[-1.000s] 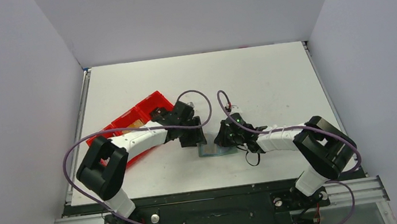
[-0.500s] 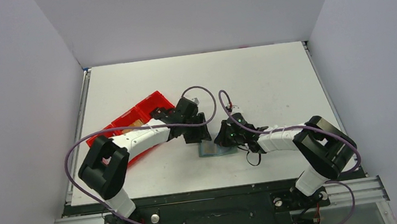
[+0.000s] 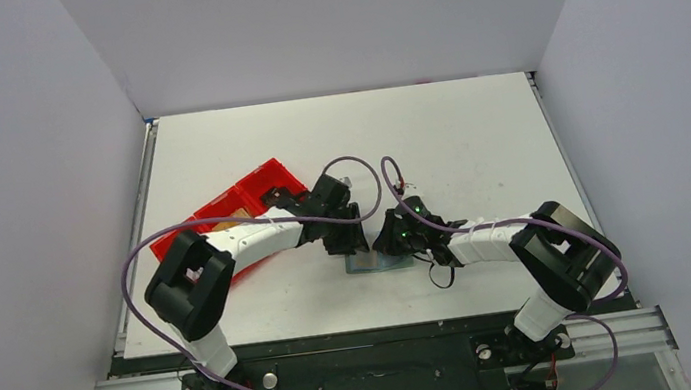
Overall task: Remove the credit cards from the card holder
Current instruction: Remove the credit card from the card holder.
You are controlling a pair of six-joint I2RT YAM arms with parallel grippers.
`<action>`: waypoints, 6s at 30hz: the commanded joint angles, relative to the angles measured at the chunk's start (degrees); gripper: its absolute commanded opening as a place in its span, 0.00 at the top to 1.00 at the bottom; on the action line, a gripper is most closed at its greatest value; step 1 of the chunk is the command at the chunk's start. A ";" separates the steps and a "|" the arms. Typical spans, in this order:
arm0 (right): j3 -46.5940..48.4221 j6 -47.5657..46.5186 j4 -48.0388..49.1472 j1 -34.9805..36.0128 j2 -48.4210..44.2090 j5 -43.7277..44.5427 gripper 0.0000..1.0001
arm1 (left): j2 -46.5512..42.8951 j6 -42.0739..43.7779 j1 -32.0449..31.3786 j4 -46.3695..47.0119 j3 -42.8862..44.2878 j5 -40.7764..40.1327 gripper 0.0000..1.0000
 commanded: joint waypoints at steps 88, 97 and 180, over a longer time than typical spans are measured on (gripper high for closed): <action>6.04 3.40 -20.69 -2.55 -17.88 -2.50 0.57 | -3.88 0.70 0.94 0.51 1.73 -4.99 0.60; 6.59 7.07 -11.03 -1.38 -6.90 -5.57 0.62 | -3.06 0.93 1.43 1.67 -1.41 -4.93 0.68; -2.57 11.11 6.91 -8.01 -3.02 -15.86 0.86 | 5.35 -2.39 0.59 1.72 -1.90 -7.50 0.96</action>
